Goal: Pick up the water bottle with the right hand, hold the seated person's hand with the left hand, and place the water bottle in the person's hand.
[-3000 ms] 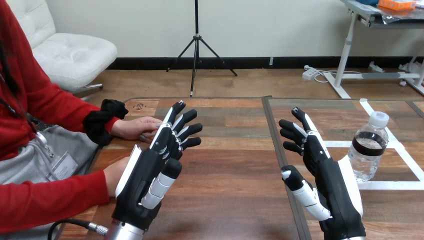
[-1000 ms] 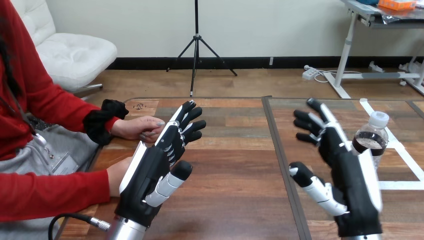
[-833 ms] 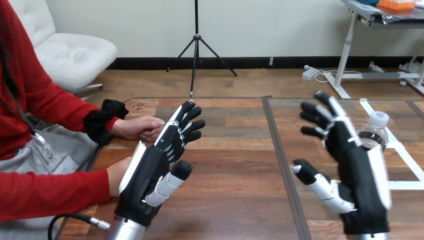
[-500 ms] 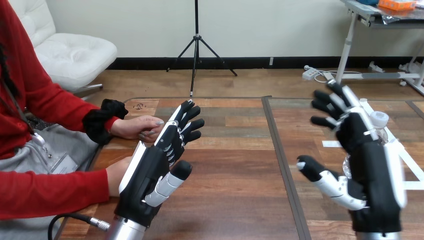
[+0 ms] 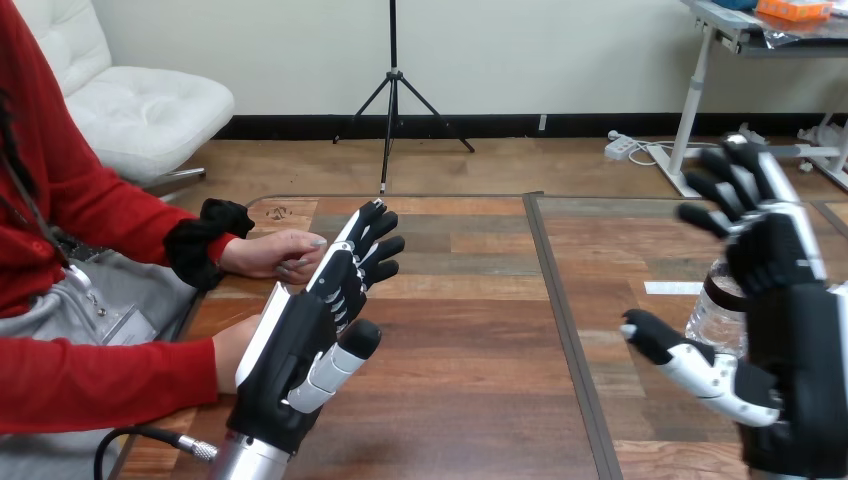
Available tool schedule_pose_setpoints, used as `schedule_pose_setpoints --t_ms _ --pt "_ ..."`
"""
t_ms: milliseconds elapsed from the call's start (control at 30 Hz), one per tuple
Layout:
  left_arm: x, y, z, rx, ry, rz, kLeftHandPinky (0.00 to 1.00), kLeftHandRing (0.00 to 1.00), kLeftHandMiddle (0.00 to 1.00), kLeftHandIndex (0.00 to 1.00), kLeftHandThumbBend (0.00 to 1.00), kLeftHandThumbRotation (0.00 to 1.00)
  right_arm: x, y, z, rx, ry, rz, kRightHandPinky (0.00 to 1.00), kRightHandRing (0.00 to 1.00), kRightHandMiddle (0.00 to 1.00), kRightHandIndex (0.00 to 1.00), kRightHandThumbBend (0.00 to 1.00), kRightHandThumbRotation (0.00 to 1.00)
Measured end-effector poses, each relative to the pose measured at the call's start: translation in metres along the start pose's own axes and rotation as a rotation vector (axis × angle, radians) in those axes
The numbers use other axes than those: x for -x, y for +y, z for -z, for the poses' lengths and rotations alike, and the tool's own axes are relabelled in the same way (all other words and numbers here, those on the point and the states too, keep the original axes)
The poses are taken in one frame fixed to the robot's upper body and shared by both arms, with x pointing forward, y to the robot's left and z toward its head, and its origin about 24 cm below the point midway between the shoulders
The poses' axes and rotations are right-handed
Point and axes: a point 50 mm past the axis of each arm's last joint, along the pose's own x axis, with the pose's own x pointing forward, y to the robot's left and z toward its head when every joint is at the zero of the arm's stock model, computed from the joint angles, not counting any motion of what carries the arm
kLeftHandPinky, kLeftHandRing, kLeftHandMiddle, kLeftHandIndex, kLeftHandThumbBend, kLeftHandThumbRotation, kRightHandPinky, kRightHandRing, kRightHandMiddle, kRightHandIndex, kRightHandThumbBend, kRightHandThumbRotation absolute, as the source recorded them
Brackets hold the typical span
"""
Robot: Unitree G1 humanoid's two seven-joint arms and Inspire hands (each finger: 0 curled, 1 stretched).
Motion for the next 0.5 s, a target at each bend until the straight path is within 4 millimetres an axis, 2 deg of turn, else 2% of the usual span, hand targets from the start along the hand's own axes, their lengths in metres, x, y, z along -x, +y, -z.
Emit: schedule_pose_setpoints --t_ms 500 --pt "0.000 0.001 0.000 0.019 0.003 -0.009 0.90 0.92 0.95 0.97 1.00 0.88 0.002 -0.020 -0.003 0.054 -0.061 0.125 0.77 0.85 0.88 0.91 1.00 0.44"
